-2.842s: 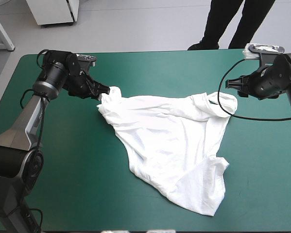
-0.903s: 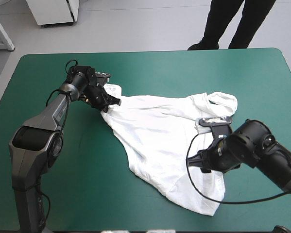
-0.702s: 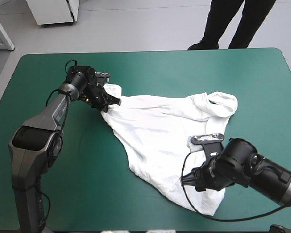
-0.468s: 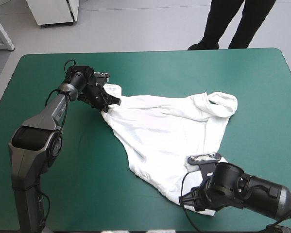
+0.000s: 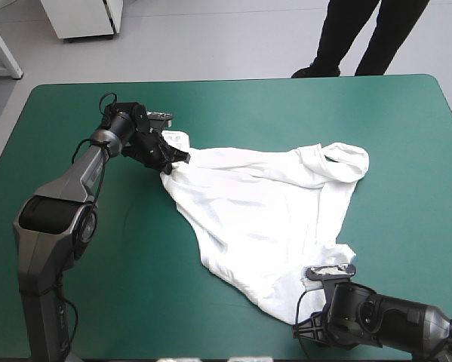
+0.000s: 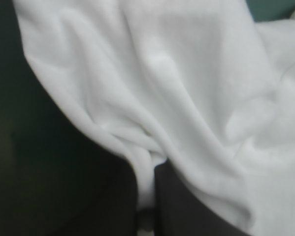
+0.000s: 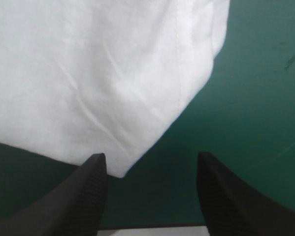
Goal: Fold the cloth
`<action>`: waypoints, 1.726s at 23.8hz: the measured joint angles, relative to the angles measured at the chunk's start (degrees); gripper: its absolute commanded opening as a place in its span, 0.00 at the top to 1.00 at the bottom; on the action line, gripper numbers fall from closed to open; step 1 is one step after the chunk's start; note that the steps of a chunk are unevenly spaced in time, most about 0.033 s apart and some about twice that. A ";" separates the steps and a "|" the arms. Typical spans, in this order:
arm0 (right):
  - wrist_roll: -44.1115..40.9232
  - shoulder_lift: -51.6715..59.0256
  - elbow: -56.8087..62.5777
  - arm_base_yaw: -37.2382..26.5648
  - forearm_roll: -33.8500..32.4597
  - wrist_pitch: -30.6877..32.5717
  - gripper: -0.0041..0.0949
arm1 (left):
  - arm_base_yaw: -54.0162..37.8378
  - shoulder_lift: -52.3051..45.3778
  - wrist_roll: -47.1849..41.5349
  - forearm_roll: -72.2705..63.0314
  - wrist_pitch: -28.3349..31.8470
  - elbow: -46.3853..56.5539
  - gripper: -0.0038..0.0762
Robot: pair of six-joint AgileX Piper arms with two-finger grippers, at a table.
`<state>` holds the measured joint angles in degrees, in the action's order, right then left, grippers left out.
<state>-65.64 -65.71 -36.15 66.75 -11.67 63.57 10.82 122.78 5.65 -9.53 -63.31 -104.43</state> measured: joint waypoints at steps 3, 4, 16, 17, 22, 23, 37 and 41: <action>-1.00 0.00 2.31 0.00 0.42 -3.82 0.43 | 0.00 0.00 0.06 0.00 0.00 0.00 0.96; -1.40 0.13 2.49 0.00 0.28 -4.65 0.44 | 0.00 0.00 0.12 0.00 0.00 0.00 0.96; -3.83 3.07 7.31 0.00 -1.07 -10.69 0.97 | 0.00 0.10 1.30 -0.10 0.07 0.06 0.96; -3.22 3.07 7.24 0.00 -1.01 -10.74 0.97 | 0.00 0.10 1.31 -0.18 0.07 0.06 0.96; -1.86 1.59 4.12 0.00 -0.77 -7.71 0.98 | 0.00 -0.12 1.84 -0.20 -0.14 0.06 0.96; -1.56 0.75 2.36 0.00 -0.96 -4.95 0.98 | 0.00 -0.36 1.90 -0.25 -0.31 0.06 0.96; 18.27 3.27 -34.57 -13.14 -14.42 7.22 0.98 | 0.06 -21.33 3.04 -0.26 -8.16 -8.48 0.96; 35.68 1.55 -53.60 -24.28 -14.64 8.01 0.98 | 0.06 -30.28 3.03 -0.70 -8.27 -15.27 0.96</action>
<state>-29.96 -64.16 -89.75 42.47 -26.31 71.58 10.88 92.49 8.68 -10.22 -71.58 -119.69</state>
